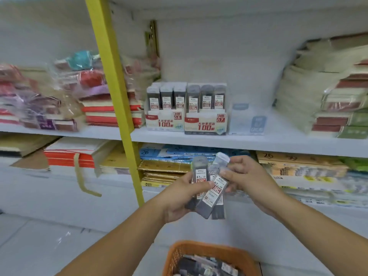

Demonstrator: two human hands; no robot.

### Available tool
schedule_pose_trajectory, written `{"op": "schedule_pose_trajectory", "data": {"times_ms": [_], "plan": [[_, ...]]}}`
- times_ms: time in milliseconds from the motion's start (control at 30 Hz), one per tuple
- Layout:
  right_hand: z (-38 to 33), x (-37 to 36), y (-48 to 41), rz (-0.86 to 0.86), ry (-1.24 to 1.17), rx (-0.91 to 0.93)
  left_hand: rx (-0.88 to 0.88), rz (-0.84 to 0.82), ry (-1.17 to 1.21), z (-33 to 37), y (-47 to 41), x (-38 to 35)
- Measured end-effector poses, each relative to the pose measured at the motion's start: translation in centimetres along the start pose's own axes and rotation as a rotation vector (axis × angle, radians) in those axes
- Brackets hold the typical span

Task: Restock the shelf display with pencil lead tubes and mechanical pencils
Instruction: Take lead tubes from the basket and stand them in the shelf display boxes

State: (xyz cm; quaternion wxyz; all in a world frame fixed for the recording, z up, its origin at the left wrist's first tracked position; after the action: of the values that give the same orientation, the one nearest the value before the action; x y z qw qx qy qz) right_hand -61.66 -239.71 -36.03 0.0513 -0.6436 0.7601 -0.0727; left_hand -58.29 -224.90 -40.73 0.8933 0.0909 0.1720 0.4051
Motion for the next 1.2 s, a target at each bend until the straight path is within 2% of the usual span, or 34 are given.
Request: {"op": "schedule_pose_trajectory", "data": {"times_ms": [100, 267, 367, 433, 500, 600, 667, 733, 833, 933, 1067, 1200], "plan": [[-0.6, -0.9, -0.5, 0.09, -0.036, 0.012, -0.062, 0.054, 0.051, 1.3, 0.8, 0.8], [-1.0, -3.1, -1.6, 0.045, -0.013, 0.025, -0.163, 0.142, 0.142, 2.1, 1.2, 2.3], [-2.4, -3.2, -2.3, 0.072, -0.085, 0.056, -0.2, 0.162, 0.205, 3.1, 1.3, 2.8], [-4.3, -2.6, -2.9, 0.118, -0.039, 0.102, -0.227, 0.218, 0.241, 3.8, 1.4, 3.6], [-7.8, -1.6, -3.9, 0.177, 0.102, 0.228, -0.282, 0.294, 0.245, 4.9, 1.3, 4.9], [-15.1, -0.5, -5.6, 0.242, 0.19, 0.504, -0.371, 0.359, 0.25, 6.9, 1.3, 6.5], [-19.4, -1.1, -6.8, 0.231, 0.306, 0.674, -0.412, 0.371, 0.265, 7.9, 1.2, 7.1], [-21.6, -2.4, -8.3, 0.191, 0.503, 0.758, -0.439, 0.38, 0.276, 8.5, 1.0, 7.6], [-21.5, -4.1, -11.3, 0.118, 0.738, 0.727, -0.464, 0.395, 0.276, 9.1, 0.7, 8.3], [-19.8, -4.9, -13.9, 0.043, 0.795, 0.656, -0.48, 0.412, 0.294, 9.5, 0.5, 9.0], [-18.2, -5.7, -16.0, -0.004, 0.93, 0.59, -0.47, 0.424, 0.276, 9.6, 0.2, 9.5], [-17.3, -6.4, -16.3, 0.018, 1.177, 0.629, -0.448, 0.389, 0.257, 9.5, 0.2, 9.0]]}}
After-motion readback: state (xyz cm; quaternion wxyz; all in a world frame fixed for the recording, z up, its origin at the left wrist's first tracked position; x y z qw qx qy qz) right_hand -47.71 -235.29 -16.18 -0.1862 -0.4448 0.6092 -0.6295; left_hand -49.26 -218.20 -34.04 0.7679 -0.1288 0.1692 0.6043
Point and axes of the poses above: each hand's wrist, its own y-axis away from the middle knuckle, its own x-axis out of the back of the hand, z = x × y, the point moved 8 cm from there along -y, towards the middle knuckle, and after that the axes turned 6 degrees about x, right-handed, at the moved point
